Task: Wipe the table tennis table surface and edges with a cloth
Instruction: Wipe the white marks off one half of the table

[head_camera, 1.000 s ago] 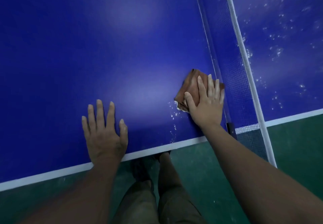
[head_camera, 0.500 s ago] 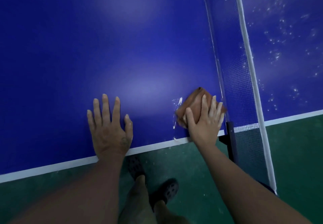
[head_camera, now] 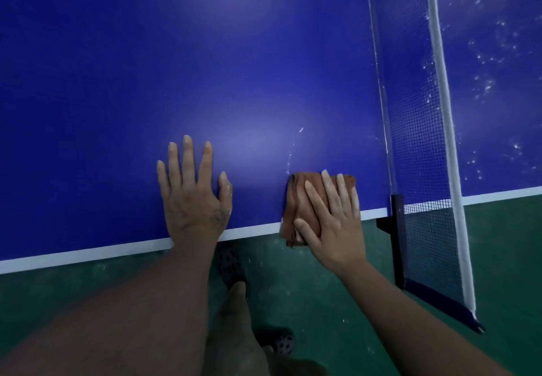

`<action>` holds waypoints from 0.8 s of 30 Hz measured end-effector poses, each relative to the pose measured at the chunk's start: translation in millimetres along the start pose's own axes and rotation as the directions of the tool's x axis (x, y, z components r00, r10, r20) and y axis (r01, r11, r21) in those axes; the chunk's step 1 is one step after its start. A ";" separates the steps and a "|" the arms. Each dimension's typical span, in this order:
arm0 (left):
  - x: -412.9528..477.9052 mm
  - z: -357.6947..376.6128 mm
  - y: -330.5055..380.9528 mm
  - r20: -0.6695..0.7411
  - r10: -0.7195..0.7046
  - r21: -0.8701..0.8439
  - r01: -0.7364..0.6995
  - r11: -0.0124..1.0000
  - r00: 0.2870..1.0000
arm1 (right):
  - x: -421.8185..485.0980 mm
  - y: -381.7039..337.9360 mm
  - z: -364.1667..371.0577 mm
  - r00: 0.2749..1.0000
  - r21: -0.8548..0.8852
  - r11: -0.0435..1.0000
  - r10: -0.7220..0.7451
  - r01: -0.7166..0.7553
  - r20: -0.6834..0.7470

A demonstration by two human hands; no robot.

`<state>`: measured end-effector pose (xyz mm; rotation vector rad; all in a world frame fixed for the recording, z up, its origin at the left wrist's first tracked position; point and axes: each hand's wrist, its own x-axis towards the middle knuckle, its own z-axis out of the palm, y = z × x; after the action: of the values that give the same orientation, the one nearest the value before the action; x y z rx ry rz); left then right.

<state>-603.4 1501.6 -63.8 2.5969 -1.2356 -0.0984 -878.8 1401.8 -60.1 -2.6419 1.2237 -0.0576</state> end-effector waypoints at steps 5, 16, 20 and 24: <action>1.0 -0.1 2.2 -0.019 0.009 -0.011 -0.009 1.000 1.000 | 25.6 27.1 -12.1 0.989 0.010 0.990 0.144 -0.144 -0.025; 0.7 -2.3 3.5 -0.032 0.009 -0.017 -0.010 1.000 0.999 | 115.4 -33.3 3.5 0.963 -0.021 0.966 0.255 -0.257 -0.090; -0.4 -1.9 1.3 -0.037 0.009 -0.006 -0.009 1.000 0.999 | 24.1 -32.8 12.2 0.999 -0.050 0.999 0.005 -0.007 -0.041; 0.4 -2.6 3.2 -0.030 0.009 -0.012 -0.009 1.000 1.000 | -17.1 0.8 2.7 1.000 -0.036 0.999 -0.025 0.025 0.000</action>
<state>-605.1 1499.9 -60.4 2.5725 -1.2327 -0.0655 -890.2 1414.8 -61.9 -2.6882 1.2031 -0.0403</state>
